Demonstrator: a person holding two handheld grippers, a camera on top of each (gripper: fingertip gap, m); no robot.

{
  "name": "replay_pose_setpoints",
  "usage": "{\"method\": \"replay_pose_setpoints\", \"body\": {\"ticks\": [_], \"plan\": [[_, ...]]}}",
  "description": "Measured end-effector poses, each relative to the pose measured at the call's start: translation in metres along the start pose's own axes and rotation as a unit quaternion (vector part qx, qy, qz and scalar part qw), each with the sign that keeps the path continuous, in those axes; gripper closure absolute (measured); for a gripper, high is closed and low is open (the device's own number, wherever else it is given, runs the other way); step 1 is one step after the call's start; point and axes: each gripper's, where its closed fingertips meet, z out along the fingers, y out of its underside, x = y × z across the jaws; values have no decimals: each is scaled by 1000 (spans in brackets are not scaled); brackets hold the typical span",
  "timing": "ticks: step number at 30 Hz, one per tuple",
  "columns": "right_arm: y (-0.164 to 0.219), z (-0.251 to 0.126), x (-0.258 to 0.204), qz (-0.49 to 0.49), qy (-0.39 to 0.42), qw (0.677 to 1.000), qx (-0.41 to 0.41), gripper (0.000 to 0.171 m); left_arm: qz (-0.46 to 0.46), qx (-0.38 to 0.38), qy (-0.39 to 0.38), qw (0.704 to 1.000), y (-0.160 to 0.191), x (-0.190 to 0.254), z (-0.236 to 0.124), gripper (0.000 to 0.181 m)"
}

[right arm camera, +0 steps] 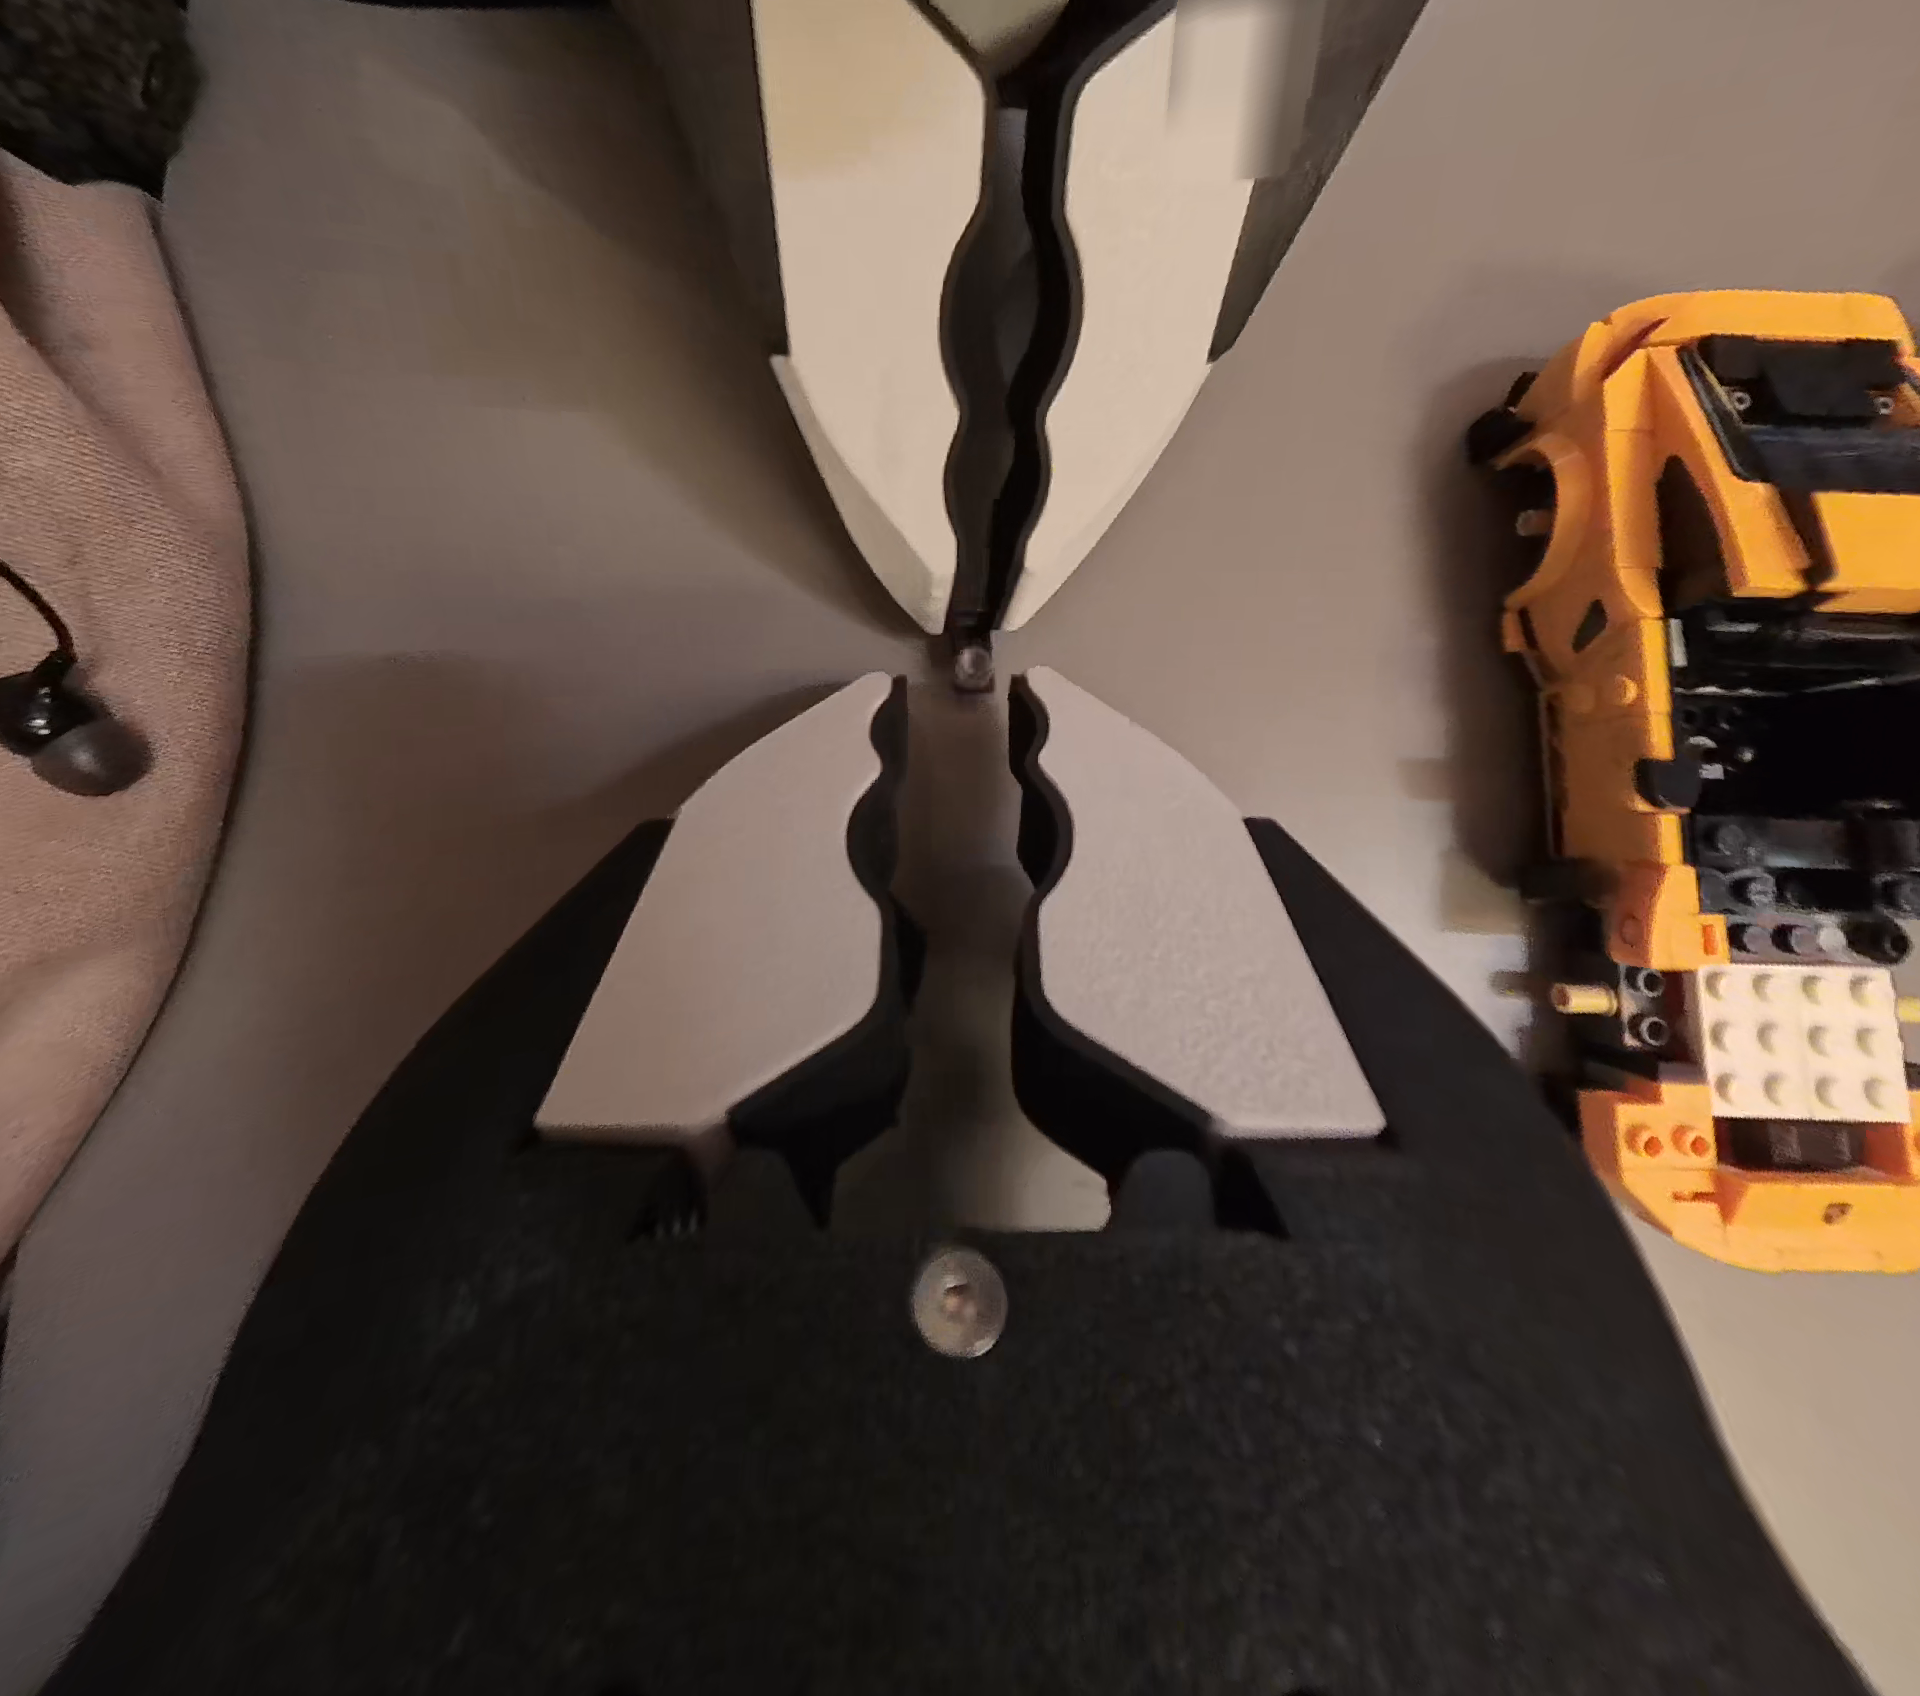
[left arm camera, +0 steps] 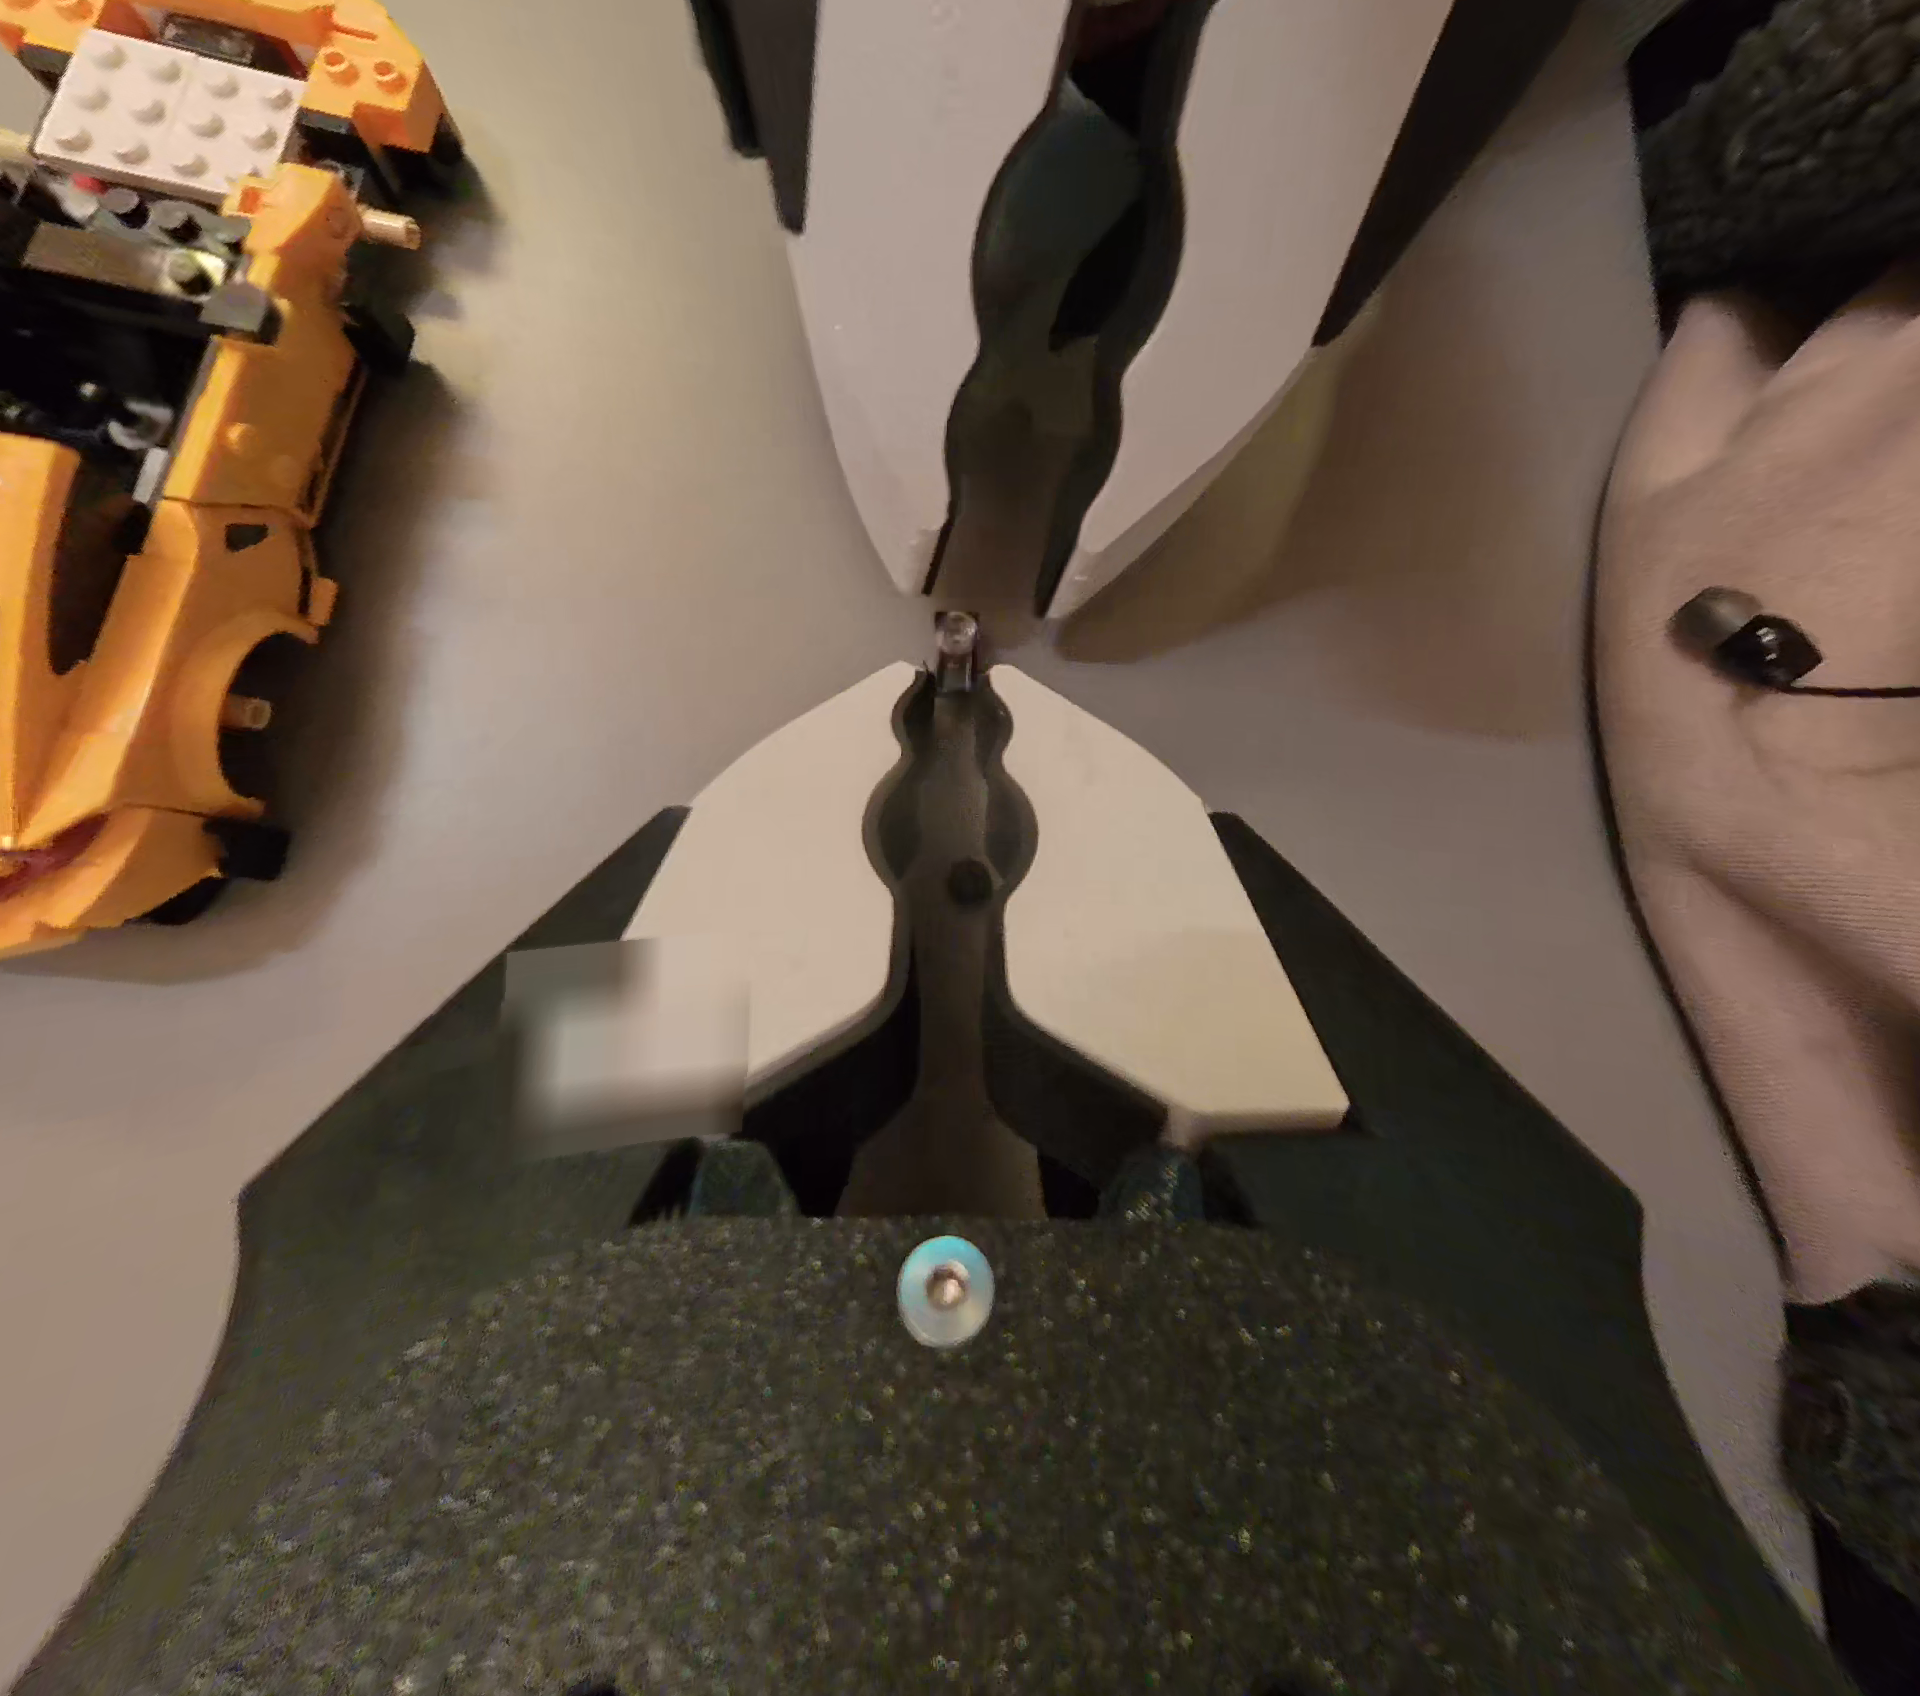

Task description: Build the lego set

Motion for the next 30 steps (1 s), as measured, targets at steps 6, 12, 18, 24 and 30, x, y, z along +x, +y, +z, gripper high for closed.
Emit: {"method": "replay_pose_setpoints", "body": {"ticks": [6,12,18,24,30], "plan": [[3,7,-2,-8,-10,999,-43,164,33,-13,-14,999,1,3,4,174],[5,6,-1,-22,-16,998,-63,165,41,-11,-5,999,4,2,-17,157],[6,1,1,-13,-13,999,-50,162,26,-30,-41,998,34,-16,-70,159],[1,-11,4,-2,-16,1000,-9,157,20,-86,-52,995,66,-19,-81,162],[3,-16,7,6,-15,1000,9,158,-4,-83,-103,991,74,-36,-99,162]]}}
